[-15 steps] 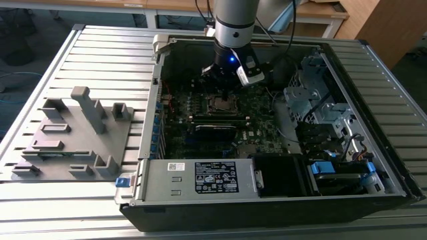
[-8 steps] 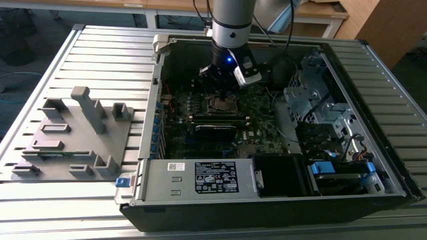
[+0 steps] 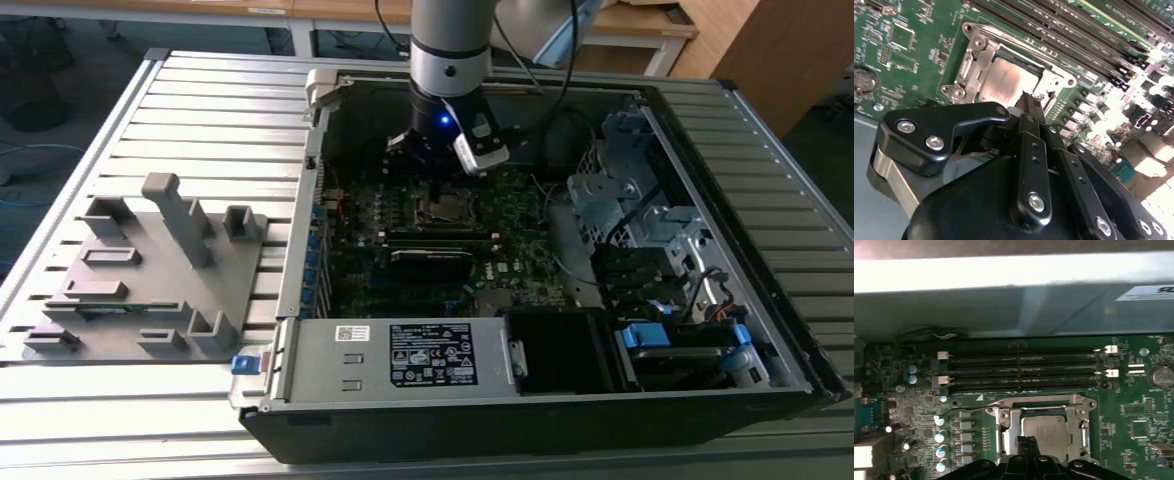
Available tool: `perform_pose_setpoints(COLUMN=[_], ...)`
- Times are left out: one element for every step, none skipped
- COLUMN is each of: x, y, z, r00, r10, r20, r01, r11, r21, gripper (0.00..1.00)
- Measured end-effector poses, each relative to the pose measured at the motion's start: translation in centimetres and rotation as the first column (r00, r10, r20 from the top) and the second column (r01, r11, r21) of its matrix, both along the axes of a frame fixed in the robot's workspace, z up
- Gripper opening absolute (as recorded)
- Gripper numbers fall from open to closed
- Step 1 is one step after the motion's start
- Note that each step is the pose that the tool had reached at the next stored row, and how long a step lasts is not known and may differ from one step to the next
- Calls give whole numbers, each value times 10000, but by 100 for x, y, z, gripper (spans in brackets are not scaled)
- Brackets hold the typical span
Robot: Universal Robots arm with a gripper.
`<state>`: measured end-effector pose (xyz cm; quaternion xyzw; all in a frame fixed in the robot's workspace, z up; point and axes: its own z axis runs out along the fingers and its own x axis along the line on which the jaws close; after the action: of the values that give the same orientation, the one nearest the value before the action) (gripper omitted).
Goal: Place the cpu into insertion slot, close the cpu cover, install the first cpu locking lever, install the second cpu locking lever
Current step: 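Close the cpu cover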
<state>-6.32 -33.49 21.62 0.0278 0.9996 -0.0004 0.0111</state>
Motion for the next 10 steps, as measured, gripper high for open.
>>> perform_pose_setpoints(x=[-7, -18, -28, -34, -38, -43, -49, -56, -64, -72], y=[0, 0, 0, -1, -4, -7, -9, -10, -10, -11], z=[0, -2, -6, -11, -14, -17, -21, -25, -33, -40], r00=[10000, 10000, 10000, 10000, 10000, 10000, 10000, 10000, 10000, 10000], r10=[0, 0, 0, 0, 1, 0, 1, 0, 0, 0], r20=[-1, -1, -1, -1, -2, -2, -1, 0, 0, -1], r01=[0, 0, 0, 0, -1, 0, -1, 0, 0, 0], r11=[10000, 10000, 10000, 10000, 10000, 10000, 10000, 10000, 10000, 10000], r21=[-1, -2, -1, -1, -2, -2, -1, 0, 0, -1], gripper=[10, 10, 10, 10, 10, 10, 10, 10, 10, 10])
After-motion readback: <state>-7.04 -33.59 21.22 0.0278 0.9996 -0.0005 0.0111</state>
